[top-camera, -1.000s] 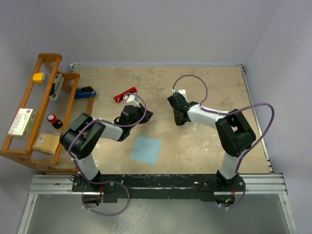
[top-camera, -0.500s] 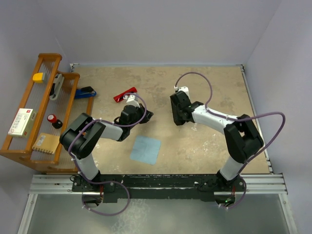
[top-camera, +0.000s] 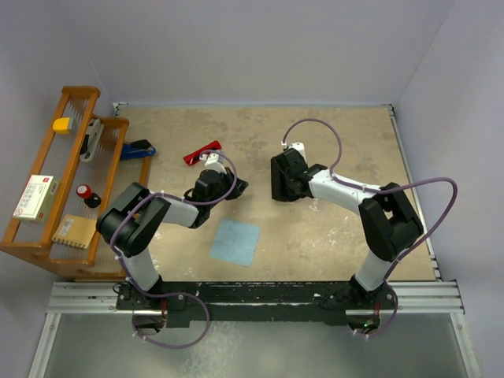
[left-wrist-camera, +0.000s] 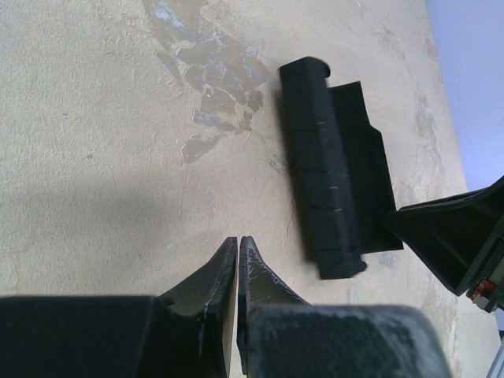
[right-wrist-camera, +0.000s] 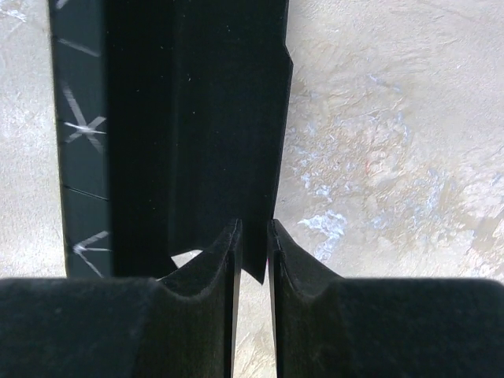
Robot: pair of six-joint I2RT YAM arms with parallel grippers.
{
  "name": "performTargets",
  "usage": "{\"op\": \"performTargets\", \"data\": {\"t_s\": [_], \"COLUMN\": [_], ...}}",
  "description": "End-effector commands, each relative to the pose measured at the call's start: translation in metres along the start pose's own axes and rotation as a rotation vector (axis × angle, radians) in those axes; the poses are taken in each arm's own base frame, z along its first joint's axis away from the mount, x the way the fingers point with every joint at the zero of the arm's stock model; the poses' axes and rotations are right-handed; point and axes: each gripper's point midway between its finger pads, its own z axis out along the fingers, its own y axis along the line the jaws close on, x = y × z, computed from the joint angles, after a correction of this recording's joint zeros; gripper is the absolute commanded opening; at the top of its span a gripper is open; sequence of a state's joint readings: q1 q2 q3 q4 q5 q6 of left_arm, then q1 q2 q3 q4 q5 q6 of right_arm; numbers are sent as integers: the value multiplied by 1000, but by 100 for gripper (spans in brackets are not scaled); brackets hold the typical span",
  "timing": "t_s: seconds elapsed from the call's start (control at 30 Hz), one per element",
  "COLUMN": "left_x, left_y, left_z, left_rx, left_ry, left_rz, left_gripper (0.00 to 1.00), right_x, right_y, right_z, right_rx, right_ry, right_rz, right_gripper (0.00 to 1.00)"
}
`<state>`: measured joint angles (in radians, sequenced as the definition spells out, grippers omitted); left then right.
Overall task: Organize the sunglasses
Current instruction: Open the sunglasses case at the center of the board.
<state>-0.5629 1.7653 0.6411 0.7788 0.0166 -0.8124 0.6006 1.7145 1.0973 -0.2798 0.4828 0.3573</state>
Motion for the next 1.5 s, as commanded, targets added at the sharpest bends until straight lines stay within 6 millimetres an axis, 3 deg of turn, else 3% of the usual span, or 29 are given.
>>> {"op": "performTargets", "data": {"t_s": [0.0, 0.4, 0.57, 0.77, 0.93, 1.07, 1.47], "left_x": [-15, -17, -20, -24, -24, -25, -20], "left_y": [-15, -18, -22, -26, -30, -30, -27], "left_z": [-2, -2, -2, -6, -10, -14, -18], "left_rx": [54, 61, 66, 71, 83, 79, 74], "left_ry": [-43, -39, -37, -38, -34, -40, -31], "left_rz": [-7, 1, 16, 24, 26, 30, 34], "left_gripper": [0, 0, 4, 10, 5, 3, 3], "right_x": [1, 6, -12, -33, -28, -23, -11], "right_y": [-4, -6, -15, 0, 8, 14, 37], "right_z": [2, 1, -15, -33, -29, -24, -9], "right_rx": [28, 32, 36, -77, -79, -104, -153], "right_ry": [4, 11, -62, -124, -109, -100, -67], "right_rz": [20, 32, 66, 57, 29, 20, -28], "right_gripper": [22, 22, 22, 21, 15, 1, 0]}}
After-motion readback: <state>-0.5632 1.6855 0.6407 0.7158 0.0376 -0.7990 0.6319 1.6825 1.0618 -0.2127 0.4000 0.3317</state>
